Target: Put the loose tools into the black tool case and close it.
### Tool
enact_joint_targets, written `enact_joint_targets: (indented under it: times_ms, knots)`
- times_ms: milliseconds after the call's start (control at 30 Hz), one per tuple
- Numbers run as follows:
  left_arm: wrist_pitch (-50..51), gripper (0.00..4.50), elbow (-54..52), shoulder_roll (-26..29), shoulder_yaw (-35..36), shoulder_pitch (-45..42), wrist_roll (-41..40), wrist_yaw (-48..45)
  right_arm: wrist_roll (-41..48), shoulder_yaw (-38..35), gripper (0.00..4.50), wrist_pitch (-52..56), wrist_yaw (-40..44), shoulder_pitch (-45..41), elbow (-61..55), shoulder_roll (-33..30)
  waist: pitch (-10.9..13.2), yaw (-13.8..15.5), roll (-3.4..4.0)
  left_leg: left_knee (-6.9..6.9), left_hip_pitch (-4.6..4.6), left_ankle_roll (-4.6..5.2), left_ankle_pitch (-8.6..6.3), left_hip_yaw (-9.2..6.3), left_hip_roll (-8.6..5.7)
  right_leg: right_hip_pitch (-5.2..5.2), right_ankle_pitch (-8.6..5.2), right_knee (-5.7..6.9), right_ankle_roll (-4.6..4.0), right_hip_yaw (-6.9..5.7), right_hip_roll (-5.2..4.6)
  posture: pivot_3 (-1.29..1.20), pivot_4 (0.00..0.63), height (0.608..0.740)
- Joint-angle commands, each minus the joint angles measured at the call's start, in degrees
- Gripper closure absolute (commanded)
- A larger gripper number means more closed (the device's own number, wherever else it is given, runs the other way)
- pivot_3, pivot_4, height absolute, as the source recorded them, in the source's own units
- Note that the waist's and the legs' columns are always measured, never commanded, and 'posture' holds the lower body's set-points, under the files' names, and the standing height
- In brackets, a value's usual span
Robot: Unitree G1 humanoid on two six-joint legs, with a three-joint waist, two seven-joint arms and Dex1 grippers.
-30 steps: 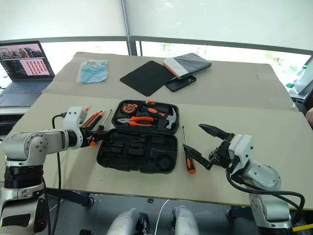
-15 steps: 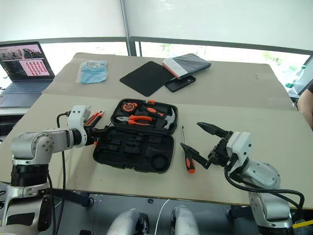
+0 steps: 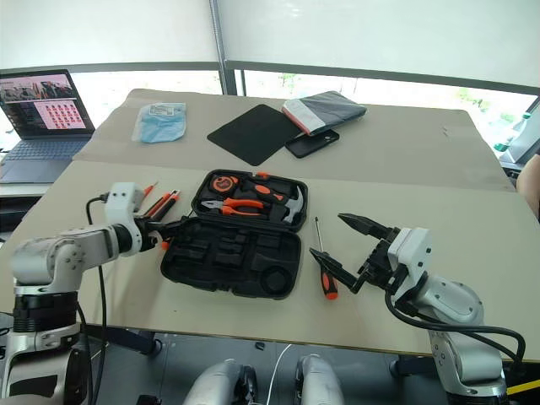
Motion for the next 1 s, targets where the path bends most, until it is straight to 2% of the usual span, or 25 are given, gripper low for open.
enact_joint_targets:
  times_ms: [33,300,367,433,633,1000]
  knots:
    - [0.91,0.51,-2.18,5.1,5.84,0.6,-3.14,-4.32,0.85,-0.83,0.0,-0.02,-0.09,0.18,-2.44,-0.41,0.01,-0.13,-0.02,0.0,-0.01,0.0,0.0,0.0,0.01,-0.02,0.0,0.0,0.0,0.0,0.01,0.0,0.15,0.74]
    - [3.13,0.51,-0.71,10.3,1.32,0.98,-3.12,-8.79,-0.01,1.21,0.0,-0.45,-0.95,1.34,-3.08,1.52,0.02,0.46,-0.03,0.0,-0.06,0.04,-0.05,-0.01,-0.05,-0.01,-0.01,-0.05,0.01,-0.05,-0.08,0.0,0.15,0.74]
    - [1.86,0.51,0.22,10.06,-0.96,0.36,-2.08,-9.09,-0.18,1.49,0.0,-0.58,-1.01,1.46,-3.05,1.76,0.02,0.44,-0.02,-0.01,-0.06,0.05,-0.06,-0.01,-0.05,-0.01,-0.01,-0.07,0.0,-0.04,-0.09,0.0,0.15,0.74]
    - [0.68,1.04,0.76,9.49,-3.43,-0.39,-1.36,-9.6,-0.24,1.62,0.0,-0.75,-0.95,1.55,-3.0,1.78,0.02,0.37,-0.03,-0.01,-0.08,0.05,-0.06,-0.01,-0.06,-0.03,-0.01,-0.07,0.0,-0.05,-0.08,0.0,0.15,0.74]
    - [-1.5,1.04,2.41,8.39,-8.21,-1.88,1.13,-9.96,-0.1,1.22,0.0,-0.98,-0.96,1.87,-3.02,1.65,0.02,0.2,-0.03,-0.01,-0.08,0.05,-0.05,-0.01,-0.05,-0.03,-0.01,-0.06,0.0,-0.04,-0.08,0.0,0.15,0.74]
    - [-4.24,1.04,4.59,4.86,-12.62,-3.2,3.29,-11.13,0.6,1.02,0.0,-0.33,-0.71,2.37,-3.55,1.04,0.03,0.89,-0.03,0.01,-0.13,0.14,-0.1,-0.02,-0.11,-0.01,-0.01,-0.11,0.01,-0.07,-0.15,0.0,0.15,0.74]
